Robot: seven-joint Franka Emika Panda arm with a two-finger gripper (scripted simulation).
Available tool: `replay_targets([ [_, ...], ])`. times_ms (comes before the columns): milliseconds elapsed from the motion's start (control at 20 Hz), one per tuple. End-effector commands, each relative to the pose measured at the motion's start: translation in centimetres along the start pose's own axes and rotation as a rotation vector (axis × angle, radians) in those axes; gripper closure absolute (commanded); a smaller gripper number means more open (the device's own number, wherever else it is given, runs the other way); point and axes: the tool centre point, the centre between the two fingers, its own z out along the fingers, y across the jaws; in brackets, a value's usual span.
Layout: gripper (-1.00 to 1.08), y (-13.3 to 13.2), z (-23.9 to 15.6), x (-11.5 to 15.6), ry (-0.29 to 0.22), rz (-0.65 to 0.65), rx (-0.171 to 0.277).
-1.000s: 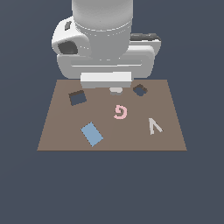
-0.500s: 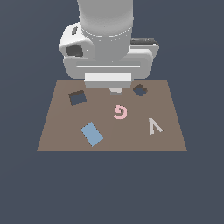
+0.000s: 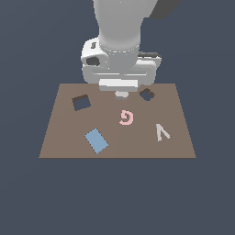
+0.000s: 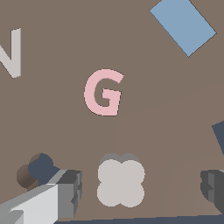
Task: Insert a designated object into the corresponding slot on a board.
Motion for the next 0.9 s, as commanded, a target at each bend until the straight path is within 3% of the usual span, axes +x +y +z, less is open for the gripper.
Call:
replay_targets([
  [0,-0.92,-0.3,1.3,-1.0,0.003,0.010,-0.002],
  [400,-0.92,-0.9,4.0,-3.0,0.007,0.028,-0.005],
  [850,-0.92,-1.0,4.4,-3.2,0.007,0.030,-0.005],
])
